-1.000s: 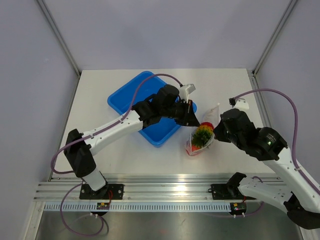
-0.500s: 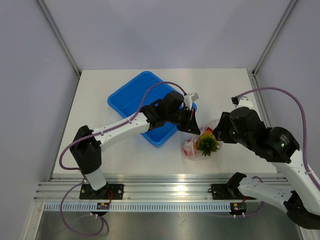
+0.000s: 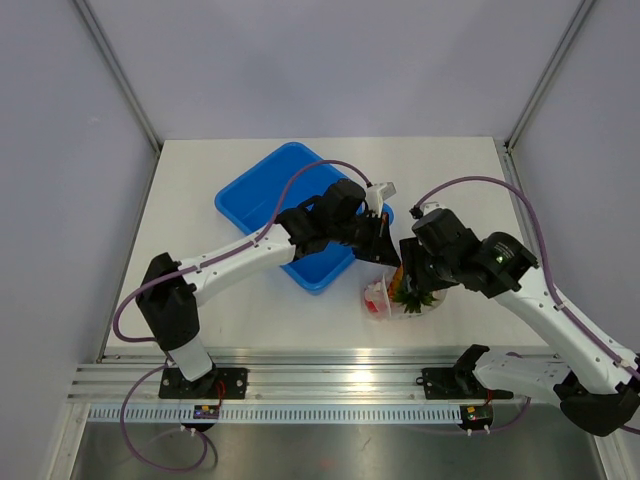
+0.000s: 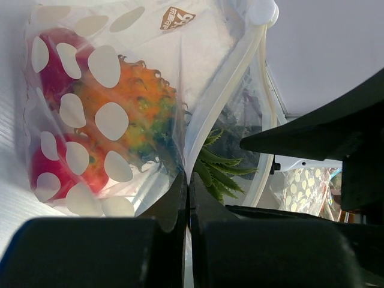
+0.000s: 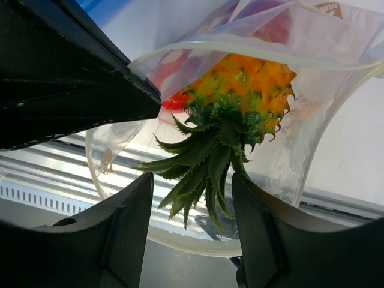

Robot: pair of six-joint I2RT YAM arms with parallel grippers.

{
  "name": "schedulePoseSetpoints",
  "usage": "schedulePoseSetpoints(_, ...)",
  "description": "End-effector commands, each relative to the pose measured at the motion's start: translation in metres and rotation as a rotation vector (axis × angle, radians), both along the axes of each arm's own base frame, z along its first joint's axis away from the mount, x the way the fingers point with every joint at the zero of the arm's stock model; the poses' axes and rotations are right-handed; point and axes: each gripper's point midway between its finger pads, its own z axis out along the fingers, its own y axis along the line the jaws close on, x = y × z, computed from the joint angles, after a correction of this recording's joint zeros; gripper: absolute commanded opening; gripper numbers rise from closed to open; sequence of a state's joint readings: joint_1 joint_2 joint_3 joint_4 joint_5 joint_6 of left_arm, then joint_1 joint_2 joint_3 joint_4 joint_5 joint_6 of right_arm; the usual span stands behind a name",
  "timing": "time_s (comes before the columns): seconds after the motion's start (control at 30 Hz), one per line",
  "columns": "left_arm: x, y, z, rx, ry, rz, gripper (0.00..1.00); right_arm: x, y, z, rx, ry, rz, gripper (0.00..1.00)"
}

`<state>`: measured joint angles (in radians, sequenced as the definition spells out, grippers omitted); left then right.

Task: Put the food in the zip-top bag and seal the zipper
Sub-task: Adjust the fake fruit in the zipper food storage bag.

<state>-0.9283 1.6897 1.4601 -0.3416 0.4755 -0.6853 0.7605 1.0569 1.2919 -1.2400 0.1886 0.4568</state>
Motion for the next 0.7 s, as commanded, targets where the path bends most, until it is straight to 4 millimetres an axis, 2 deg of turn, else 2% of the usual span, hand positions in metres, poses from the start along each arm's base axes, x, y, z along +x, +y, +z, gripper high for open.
schedulePoseSetpoints(0.0, 0.000, -0.004, 0.040, -0.088, -0.064, -0.024, 0.00, -0.006, -0.001, -0.005, -0.021, 0.015, 0.049, 0.62)
schedulePoseSetpoints(0.3, 0.002, -0.006, 0.041, -0.089, -0.064, -0.021, 0.00, -0.021, 0.005, -0.019, 0.002, 0.078, 0.125, 0.60)
schedulePoseSetpoints(0.43, 0.002, -0.006, 0.043, -0.093, -0.064, -0.020, 0.00, -0.019, 0.007, -0.028, -0.010, 0.100, 0.116, 0.54)
schedulePoseSetpoints(0.5, 0.002, -0.006, 0.044, -0.098, -0.065, -0.021, 0.00, -0.017, 0.006, -0.031, -0.024, 0.098, 0.109, 0.40)
schedulePoseSetpoints(0.53, 0.002, -0.006, 0.045, -0.098, -0.063, -0.020, 0.00, -0.015, 0.006, -0.031, -0.022, 0.092, 0.099, 0.20)
schedulePoseSetpoints(0.57, 0.002, -0.006, 0.045, -0.098, -0.063, -0.020, 0.00, -0.013, 0.005, -0.030, -0.026, 0.085, 0.090, 0.10)
schedulePoseSetpoints(0.6, 0.002, -0.006, 0.045, -0.097, -0.062, -0.020, 0.00, -0.009, 0.004, -0.026, -0.023, 0.056, 0.074, 0.03)
schedulePoseSetpoints(0.67, 0.001, -0.006, 0.043, -0.096, -0.058, -0.020, 0.00, -0.002, 0.006, -0.017, 0.000, 0.017, 0.051, 0.00)
